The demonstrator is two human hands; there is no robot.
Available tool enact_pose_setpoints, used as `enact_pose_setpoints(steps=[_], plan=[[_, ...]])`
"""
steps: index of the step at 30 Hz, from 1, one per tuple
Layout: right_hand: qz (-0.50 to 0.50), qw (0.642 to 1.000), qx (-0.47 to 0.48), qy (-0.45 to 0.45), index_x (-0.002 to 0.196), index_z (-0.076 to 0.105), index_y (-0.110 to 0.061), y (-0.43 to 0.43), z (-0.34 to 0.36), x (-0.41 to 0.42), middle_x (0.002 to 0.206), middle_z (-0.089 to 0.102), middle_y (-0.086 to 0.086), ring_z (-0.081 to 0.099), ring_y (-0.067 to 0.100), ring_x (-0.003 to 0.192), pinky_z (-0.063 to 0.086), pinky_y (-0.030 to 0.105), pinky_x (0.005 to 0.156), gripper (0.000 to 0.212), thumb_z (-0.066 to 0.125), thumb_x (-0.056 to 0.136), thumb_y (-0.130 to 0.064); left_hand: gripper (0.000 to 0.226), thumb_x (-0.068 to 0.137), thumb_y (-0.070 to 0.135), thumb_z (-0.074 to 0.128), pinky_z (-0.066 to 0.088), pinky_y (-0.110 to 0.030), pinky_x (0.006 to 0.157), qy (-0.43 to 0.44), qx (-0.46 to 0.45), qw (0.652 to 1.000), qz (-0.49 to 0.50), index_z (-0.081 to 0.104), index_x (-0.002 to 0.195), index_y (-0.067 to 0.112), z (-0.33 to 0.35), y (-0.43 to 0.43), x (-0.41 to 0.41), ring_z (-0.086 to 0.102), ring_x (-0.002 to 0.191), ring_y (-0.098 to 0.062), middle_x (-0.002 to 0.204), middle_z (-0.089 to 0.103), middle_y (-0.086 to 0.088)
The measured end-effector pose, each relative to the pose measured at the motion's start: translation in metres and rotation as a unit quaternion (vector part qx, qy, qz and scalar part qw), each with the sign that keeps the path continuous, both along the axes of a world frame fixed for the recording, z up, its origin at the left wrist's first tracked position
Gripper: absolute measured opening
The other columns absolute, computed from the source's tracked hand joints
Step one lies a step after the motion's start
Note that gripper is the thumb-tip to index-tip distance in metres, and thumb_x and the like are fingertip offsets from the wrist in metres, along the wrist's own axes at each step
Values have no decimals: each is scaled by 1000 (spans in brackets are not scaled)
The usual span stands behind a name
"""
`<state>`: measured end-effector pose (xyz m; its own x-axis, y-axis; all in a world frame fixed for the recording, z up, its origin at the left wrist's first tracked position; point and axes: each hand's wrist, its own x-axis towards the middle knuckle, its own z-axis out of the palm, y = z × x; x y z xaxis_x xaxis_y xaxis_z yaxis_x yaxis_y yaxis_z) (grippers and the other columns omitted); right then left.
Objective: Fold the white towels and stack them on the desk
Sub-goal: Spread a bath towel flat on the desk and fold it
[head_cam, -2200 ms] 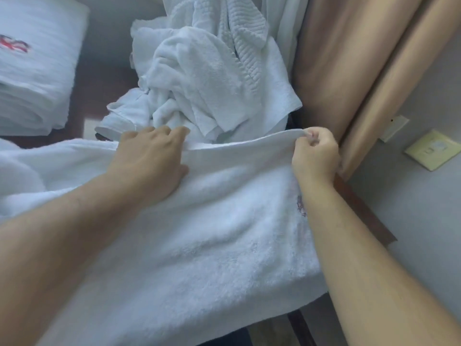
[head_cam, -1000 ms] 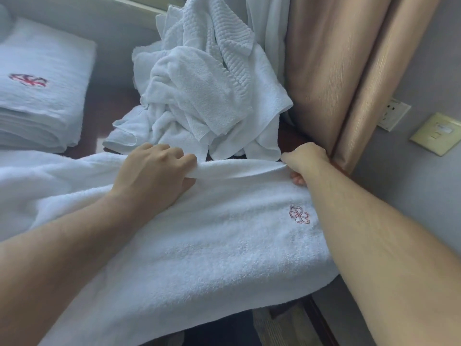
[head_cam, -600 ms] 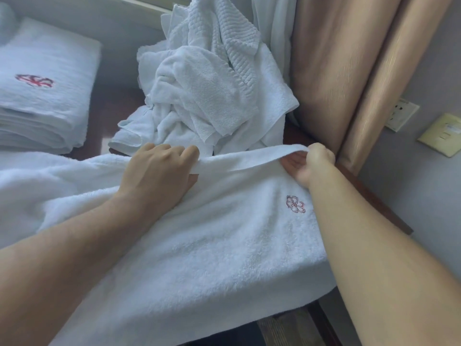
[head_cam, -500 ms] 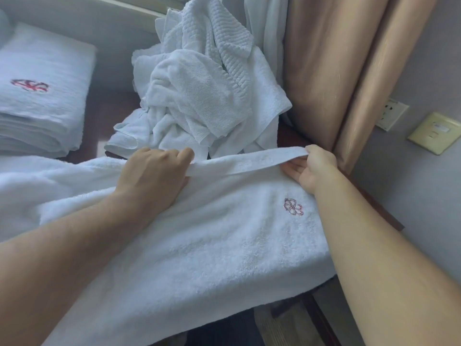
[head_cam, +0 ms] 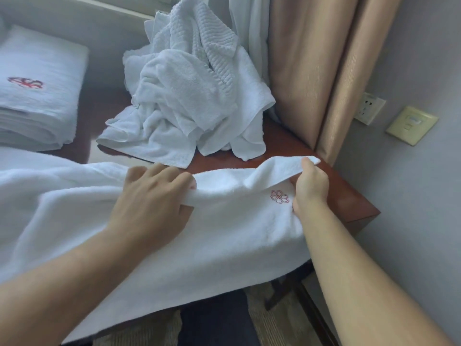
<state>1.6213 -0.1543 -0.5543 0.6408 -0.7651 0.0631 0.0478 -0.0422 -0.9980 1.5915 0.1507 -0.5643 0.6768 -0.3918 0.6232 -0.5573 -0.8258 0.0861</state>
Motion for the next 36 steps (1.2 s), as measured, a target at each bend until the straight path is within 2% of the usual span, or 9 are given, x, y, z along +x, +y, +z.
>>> enact_pose_setpoints(steps=[4, 8, 10, 13, 16, 21, 27, 32, 36], plan=[[13, 999, -44, 25, 81, 65, -2, 1, -1, 29, 71, 59, -6, 55, 14, 68, 44, 32, 64, 35, 51, 87, -34, 16, 82, 28, 55, 37, -41, 73, 3, 18, 1000, 21, 63, 90, 17, 4, 5, 32, 58, 75, -32, 74, 61, 1], [5, 992, -118, 51, 67, 61, -17, -1, 0, 58, 64, 60, -14, 54, 1, 60, 41, 26, 57, 36, 47, 93, -37, 20, 83, 30, 52, 37, -41, 74, 3, 45, 998, 34, 64, 90, 16, 6, -2, 64, 59, 74, -32, 72, 61, 0], [36, 987, -137, 75, 70, 61, -23, -5, 4, 66, 76, 65, -10, 61, 8, 73, 47, 28, 64, 33, 47, 97, -36, 23, 87, 33, 50, 37, -42, 77, 17, 65, 997, 35, 64, 91, 17, 8, -6, 71, 58, 76, -31, 73, 61, 1], [79, 986, -94, 110, 82, 68, -16, -18, 20, 66, 91, 72, 6, 68, 28, 89, 56, 40, 79, 30, 50, 98, -33, 22, 91, 41, 52, 31, -41, 83, 40, 75, 995, 58, 65, 95, 23, 16, -9, 74, 58, 86, -28, 79, 60, 4], [-67, 966, -218, 118, 59, 57, -8, -27, 27, 39, 60, 59, 5, 55, 31, 66, 37, 33, 53, 43, 49, 89, -38, 28, 88, 48, 53, 30, -40, 78, 35, 10, 997, 74, 60, 77, 23, 17, -8, 62, 53, 79, -26, 71, 52, 6], [-142, 948, -254, 132, 53, 42, -8, -13, -3, -13, 52, 47, 5, 41, 21, 52, 24, 33, 48, 40, 50, 86, -29, 39, 80, 54, 43, 26, -38, 77, 32, 4, 999, 31, 57, 69, 19, 3, 4, 40, 52, 77, -27, 69, 51, 5], [-139, 953, -264, 58, 56, 28, -15, -5, -2, -18, 80, 42, 7, 34, 22, 66, 29, 29, 67, 36, 54, 77, -1, 26, 68, 42, 63, 37, -41, 77, 0, 63, 998, -31, 58, 59, 18, 7, 3, 34, 52, 72, -28, 67, 50, 6], [-148, 936, -315, 52, 58, 28, -14, -3, -5, -22, 81, 41, -1, 41, 28, 80, 30, 30, 62, 29, 43, 69, 8, 23, 66, 38, 67, 40, -42, 77, -14, 66, 997, -42, 59, 56, 19, 7, 2, 33, 52, 71, -28, 66, 49, 5], [-146, 938, -311, 49, 63, 38, -12, -3, -4, -25, 92, 47, 6, 41, 26, 78, 31, 17, 59, 26, 37, 67, 14, 27, 66, 38, 68, 41, -44, 74, -13, 47, 998, -34, 56, 54, 17, 6, 2, 32, 51, 69, -29, 65, 48, 5]])
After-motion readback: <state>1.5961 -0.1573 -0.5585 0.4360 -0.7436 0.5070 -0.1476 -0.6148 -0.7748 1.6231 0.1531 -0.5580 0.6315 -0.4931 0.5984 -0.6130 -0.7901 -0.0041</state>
